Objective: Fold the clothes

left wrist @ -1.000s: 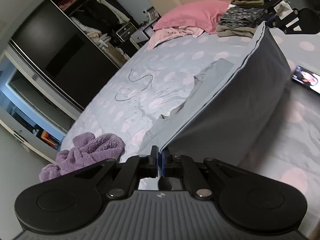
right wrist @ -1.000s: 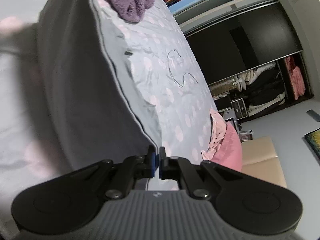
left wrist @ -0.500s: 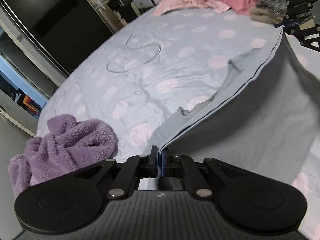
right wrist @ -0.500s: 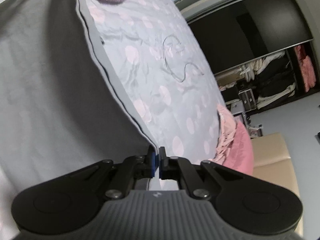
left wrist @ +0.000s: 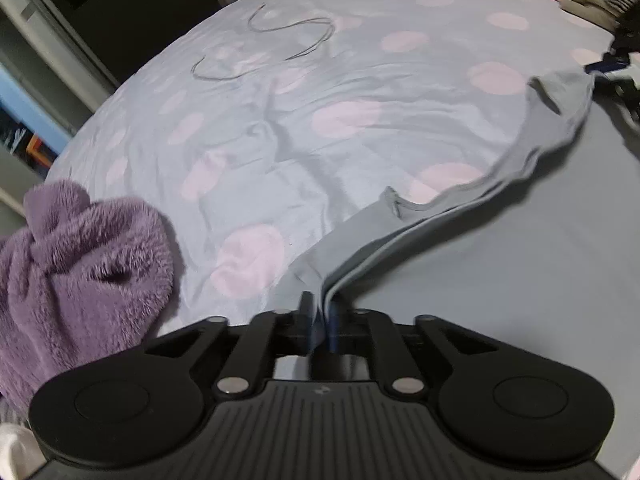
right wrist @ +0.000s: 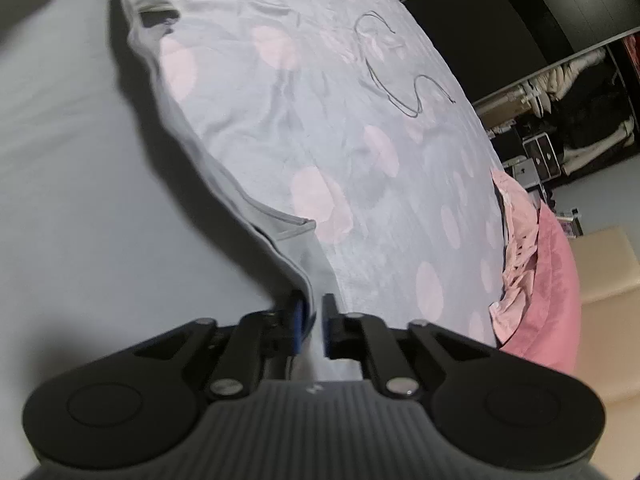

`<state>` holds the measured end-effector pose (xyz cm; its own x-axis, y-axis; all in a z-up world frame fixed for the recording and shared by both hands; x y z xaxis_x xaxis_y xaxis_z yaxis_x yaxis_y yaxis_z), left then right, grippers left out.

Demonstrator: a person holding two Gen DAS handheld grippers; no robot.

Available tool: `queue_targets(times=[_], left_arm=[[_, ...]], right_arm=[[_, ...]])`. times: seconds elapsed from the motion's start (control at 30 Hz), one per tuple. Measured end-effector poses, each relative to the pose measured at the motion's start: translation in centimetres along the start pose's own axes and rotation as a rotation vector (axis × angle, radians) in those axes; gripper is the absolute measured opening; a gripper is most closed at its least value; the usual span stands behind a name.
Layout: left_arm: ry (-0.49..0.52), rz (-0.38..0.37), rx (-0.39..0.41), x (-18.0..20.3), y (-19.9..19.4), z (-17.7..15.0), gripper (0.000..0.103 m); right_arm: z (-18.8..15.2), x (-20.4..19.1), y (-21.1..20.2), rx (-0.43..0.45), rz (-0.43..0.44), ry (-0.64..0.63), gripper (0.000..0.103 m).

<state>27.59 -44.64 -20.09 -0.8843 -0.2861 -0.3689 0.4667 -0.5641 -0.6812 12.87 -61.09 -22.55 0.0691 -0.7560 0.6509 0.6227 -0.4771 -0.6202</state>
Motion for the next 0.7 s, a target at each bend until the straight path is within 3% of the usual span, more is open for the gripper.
queue_targets(times=[0.03, 0.1, 0.27, 0.5, 0.7], left_arm=[[-0.009, 0.008, 0.001, -0.2, 0.2, 0.0, 0.023], [-0.027, 0.024, 0.004, -0.6, 0.6, -0.1, 0.029], [-0.057, 0.108, 0.016, -2.6, 0.6, -0.1, 0.028], [-0.153, 0.061, 0.062, -3.4, -4.7, -1.5, 0.028], [-0.315, -0.048, 0.046, -1.4, -10.2, -6.4, 0.029]], right_arm=[[-0.2, 0.0, 0.4, 0.0, -0.002, 0.009, 0.025], [-0.3, 0.4, 0.4, 0.006, -0.028, 0.04, 0.025], [-1.0, 3.4, 0.1, 0.003, -0.113, 0.13, 0.028], [-4.0, 3.7, -4.2, -0.012, -0.039, 0.353, 0.028], [-7.2, 3.0, -8.7, -0.03, 0.041, 0.59, 0.028]])
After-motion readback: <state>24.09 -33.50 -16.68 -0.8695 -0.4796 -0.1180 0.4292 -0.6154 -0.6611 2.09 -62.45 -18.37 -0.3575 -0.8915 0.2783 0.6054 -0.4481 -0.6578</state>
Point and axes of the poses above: each gripper's, at about its wrist camera, not at the fingertips, and y roughly the way its jaws point, x to its right, z to its top, the point moved 10 cm from there along y, roughly the way its jaws point, and after that the axes turned 12 degrees about x, right-handed, at the moved point
